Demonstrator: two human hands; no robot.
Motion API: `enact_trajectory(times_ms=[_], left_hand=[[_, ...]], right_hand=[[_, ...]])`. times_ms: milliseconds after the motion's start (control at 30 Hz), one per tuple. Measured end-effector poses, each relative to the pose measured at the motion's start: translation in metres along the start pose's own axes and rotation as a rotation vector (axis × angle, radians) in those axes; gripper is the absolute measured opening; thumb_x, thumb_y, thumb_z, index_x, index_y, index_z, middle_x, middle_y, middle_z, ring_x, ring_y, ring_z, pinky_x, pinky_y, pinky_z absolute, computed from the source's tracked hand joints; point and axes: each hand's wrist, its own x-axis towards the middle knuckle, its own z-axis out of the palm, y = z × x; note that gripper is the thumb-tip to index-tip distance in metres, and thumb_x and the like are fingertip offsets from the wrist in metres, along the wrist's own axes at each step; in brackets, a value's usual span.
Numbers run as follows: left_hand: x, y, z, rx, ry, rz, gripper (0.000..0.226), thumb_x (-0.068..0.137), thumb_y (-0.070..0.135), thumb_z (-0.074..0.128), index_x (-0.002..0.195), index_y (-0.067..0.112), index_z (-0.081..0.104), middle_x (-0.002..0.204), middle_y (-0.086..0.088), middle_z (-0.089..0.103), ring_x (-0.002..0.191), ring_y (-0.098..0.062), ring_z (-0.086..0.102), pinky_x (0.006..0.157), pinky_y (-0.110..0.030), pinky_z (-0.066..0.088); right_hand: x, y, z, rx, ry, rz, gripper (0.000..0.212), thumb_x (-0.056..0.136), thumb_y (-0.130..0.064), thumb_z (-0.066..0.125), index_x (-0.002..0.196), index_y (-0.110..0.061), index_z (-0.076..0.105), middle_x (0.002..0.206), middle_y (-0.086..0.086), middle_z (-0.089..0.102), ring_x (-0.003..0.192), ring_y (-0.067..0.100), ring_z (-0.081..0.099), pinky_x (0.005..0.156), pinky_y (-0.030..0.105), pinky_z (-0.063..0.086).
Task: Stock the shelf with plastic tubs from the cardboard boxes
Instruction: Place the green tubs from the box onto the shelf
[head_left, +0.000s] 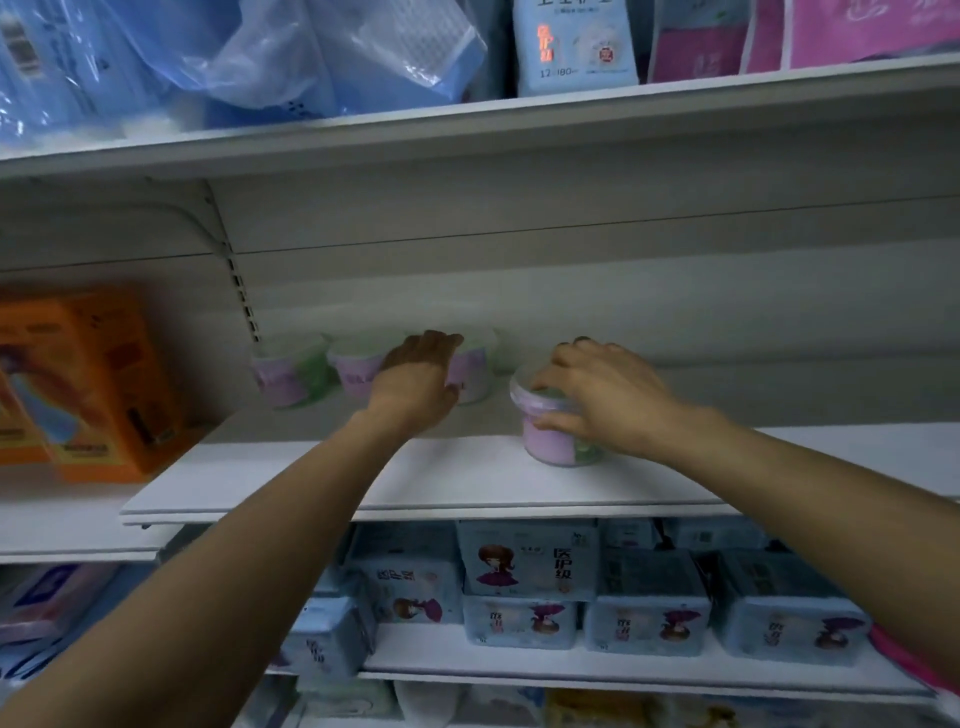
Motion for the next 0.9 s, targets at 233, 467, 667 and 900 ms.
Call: enact_trajectory(times_ms=[233, 467, 667, 900], left_hand=[[0.026, -0.015, 0.012, -0.059, -0.057, -0.016, 0.043, 0.096, 0.022, 0.049, 0.139, 0.023, 0.046, 0.135, -0.007, 0.051, 0.121, -0.027, 0.047, 0.097, -0.033, 0.036], [0.028, -0.024, 0.018, -0.104, 0.004, 0.007, 0.041, 0.095, 0.021, 0.05, 0.136, 0.023, 0.049, 0.13, -0.007, 0.053, 0.118, -0.027, 0.045, 0.093, -0.031, 0.035], [0.032, -0.025, 0.018, -0.164, -0.013, 0.018, 0.038, 0.094, 0.019, 0.053, 0.131, 0.019, 0.052, 0.126, -0.009, 0.053, 0.117, -0.028, 0.045, 0.09, -0.031, 0.036], [0.037, -0.03, 0.021, -0.197, -0.016, 0.032, 0.037, 0.092, 0.018, 0.055, 0.129, 0.017, 0.052, 0.125, -0.009, 0.052, 0.115, -0.028, 0.046, 0.091, -0.032, 0.037]], right_hand=[[0.014, 0.039, 0.013, 0.129, -0.053, 0.143, 0.027, 0.089, -0.024, 0.058, 0.114, -0.028, 0.063, 0.114, -0.002, 0.059, 0.107, 0.02, 0.049, 0.08, 0.032, 0.045], [0.045, 0.067, 0.037, 0.194, -0.111, 0.283, 0.037, 0.087, -0.006, 0.052, 0.119, -0.024, 0.057, 0.122, 0.002, 0.057, 0.11, 0.022, 0.049, 0.087, 0.035, 0.044], [0.059, 0.069, 0.046, 0.207, -0.085, 0.307, 0.037, 0.088, -0.002, 0.049, 0.118, -0.021, 0.058, 0.123, 0.005, 0.058, 0.111, 0.025, 0.051, 0.089, 0.038, 0.045], [0.065, 0.068, 0.051, 0.265, -0.062, 0.293, 0.035, 0.086, 0.002, 0.048, 0.116, -0.014, 0.057, 0.121, 0.009, 0.057, 0.109, 0.027, 0.05, 0.089, 0.039, 0.044]])
